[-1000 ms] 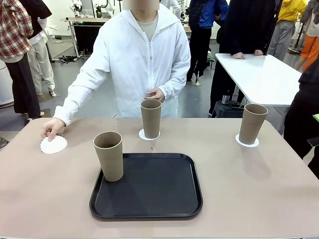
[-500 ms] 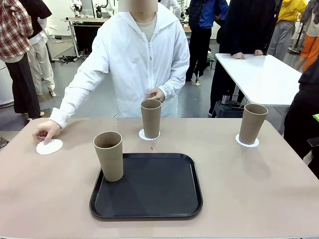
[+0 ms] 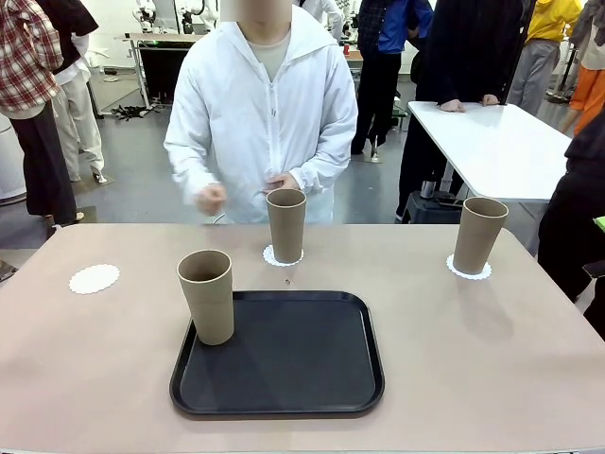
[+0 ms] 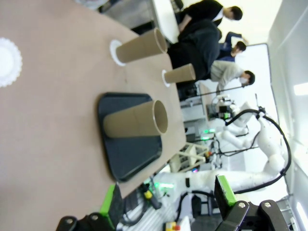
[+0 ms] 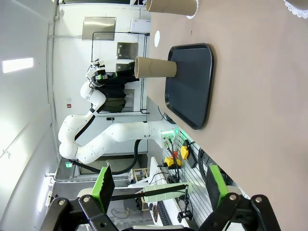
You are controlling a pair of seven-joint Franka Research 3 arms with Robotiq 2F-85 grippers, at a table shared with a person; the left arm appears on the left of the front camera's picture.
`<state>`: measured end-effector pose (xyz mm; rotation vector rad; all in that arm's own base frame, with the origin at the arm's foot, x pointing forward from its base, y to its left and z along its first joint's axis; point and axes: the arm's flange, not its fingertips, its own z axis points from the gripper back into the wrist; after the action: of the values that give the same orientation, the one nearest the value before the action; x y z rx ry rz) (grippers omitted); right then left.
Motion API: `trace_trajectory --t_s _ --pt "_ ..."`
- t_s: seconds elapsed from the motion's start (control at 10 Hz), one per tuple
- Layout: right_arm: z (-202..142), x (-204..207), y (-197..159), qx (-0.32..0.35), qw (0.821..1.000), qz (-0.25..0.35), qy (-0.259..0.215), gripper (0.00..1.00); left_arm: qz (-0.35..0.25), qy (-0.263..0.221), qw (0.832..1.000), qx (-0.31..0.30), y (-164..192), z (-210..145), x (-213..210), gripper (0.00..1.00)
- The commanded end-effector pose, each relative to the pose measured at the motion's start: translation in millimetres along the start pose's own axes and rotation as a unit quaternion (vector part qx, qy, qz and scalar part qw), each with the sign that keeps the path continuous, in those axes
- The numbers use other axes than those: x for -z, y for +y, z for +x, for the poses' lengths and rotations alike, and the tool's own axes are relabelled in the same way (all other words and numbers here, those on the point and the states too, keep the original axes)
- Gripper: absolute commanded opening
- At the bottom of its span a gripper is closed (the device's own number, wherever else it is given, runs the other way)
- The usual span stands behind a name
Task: Place coasters on the table and set cups on them.
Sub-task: Take one Reusable plastic cup from the Flat Tray and place it on a coaster set by the human.
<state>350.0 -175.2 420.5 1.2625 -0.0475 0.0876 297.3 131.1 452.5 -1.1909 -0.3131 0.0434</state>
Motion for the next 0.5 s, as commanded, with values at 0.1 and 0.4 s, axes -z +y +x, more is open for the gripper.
trace_trajectory --t_s 0.1,0.4 --pt "-1.1 -1.1 0.3 0.0 1.0 0.005 0.001 1.0 -0.008 -0.004 1.0 0.006 0.2 -0.7 -0.7 1.0" --pt "-1.1 -1.1 0.3 0.0 1.0 0.005 0.001 1.0 -0.008 -0.004 1.0 0.006 0.2 -0.7 -0.7 1.0"
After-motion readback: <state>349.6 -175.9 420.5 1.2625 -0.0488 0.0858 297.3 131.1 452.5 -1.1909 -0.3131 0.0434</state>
